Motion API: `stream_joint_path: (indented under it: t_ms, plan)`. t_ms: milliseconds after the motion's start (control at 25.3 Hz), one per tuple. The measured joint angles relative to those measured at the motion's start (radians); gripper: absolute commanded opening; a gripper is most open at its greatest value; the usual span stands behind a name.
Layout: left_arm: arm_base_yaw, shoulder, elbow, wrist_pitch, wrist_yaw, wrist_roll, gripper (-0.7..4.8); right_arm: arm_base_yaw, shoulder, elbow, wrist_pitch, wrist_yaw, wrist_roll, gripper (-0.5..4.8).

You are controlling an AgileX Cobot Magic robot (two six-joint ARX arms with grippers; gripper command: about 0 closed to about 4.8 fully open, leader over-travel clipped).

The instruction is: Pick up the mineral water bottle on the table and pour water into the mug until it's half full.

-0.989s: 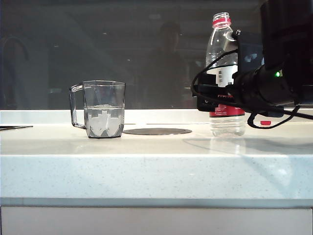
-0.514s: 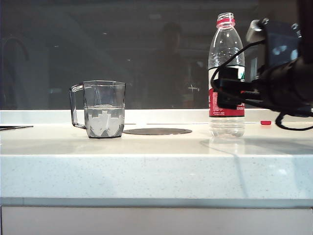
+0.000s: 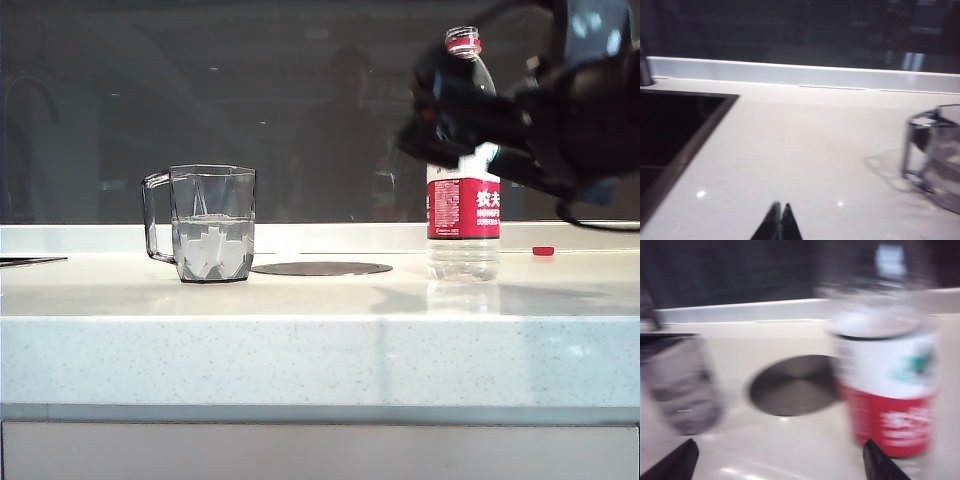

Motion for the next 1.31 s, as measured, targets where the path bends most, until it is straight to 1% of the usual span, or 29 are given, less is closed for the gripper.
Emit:
stream_joint_path:
  t_ms: [40, 79, 119, 158, 237, 277, 317, 356, 396, 593, 752, 831, 989, 1029, 1108, 1306]
  plan:
    - [0.016, 0.0, 0.0, 0.0, -0.001, 0.0, -0.04, 0.018, -0.009, 0.0, -0.001, -0.001, 0.0, 4.43]
    - [0.037, 0.0, 0.0, 0.0, -0.001, 0.0, -0.04, 0.045, -0.019, 0.0, -0.002, 0.005, 0.0, 3.87]
    - [0.05, 0.0, 0.0, 0.0, -0.003, 0.0, -0.04, 0.065, -0.029, 0.0, -0.004, 0.013, 0.0, 2.9]
    - [0.078, 0.0, 0.0, 0.0, -0.002, 0.0, -0.04, 0.119, -0.052, 0.0, -0.004, 0.041, 0.002, 2.41]
    - [0.086, 0.0, 0.0, 0.0, -0.005, 0.0, -0.04, 0.166, -0.074, 0.0, -0.005, 0.076, -0.008, 1.58]
    - [0.085, 0.0, 0.0, 0.0, -0.003, 0.0, -0.04, 0.189, -0.087, 0.0, -0.011, 0.105, -0.019, 0.98]
    - [0.082, 0.0, 0.0, 0.0, -0.002, 0.0, -0.04, 0.208, -0.102, 0.0, -0.022, 0.135, -0.029, 0.08]
    - [0.08, 0.0, 0.0, 0.0, -0.002, 0.0, -0.04, 0.254, -0.135, 0.0, -0.037, 0.201, -0.052, -0.05]
    - [0.08, 0.0, 0.0, 0.0, -0.002, 0.0, -0.04, 0.301, -0.165, 0.0, -0.049, 0.263, -0.075, -0.05]
    - [0.08, 0.0, 0.0, 0.0, -0.002, 0.0, -0.04, 0.372, -0.251, 0.0, -0.057, 0.402, -0.189, -0.05]
    - [0.08, 0.0, 0.0, 0.0, -0.002, 0.0, -0.04, 0.383, -0.341, -0.001, -0.079, 0.424, -0.264, -0.05]
    - [0.08, 0.0, 0.0, 0.0, -0.002, 0.0, -0.04, 0.383, -0.461, -0.005, -0.143, 0.43, -0.272, -0.05]
    - [0.08, 0.0, 0.0, 0.0, -0.002, 0.0, -0.04, 0.383, -0.594, -0.005, -0.246, 0.43, -0.273, -0.05]
    - [0.08, 0.0, 0.0, 0.0, -0.002, 0.0, -0.04, 0.383, -0.621, -0.005, -0.279, 0.43, -0.274, -0.03]
    - [0.08, 0.0, 0.0, 0.0, -0.002, 0.0, -0.04, 0.383, -0.729, -0.005, -0.425, 0.431, -0.274, 0.01]
    - [0.081, 0.0, 0.0, 0.0, -0.002, 0.0, -0.04, 0.383, -0.818, -0.005, -0.599, 0.431, -0.274, 0.01]
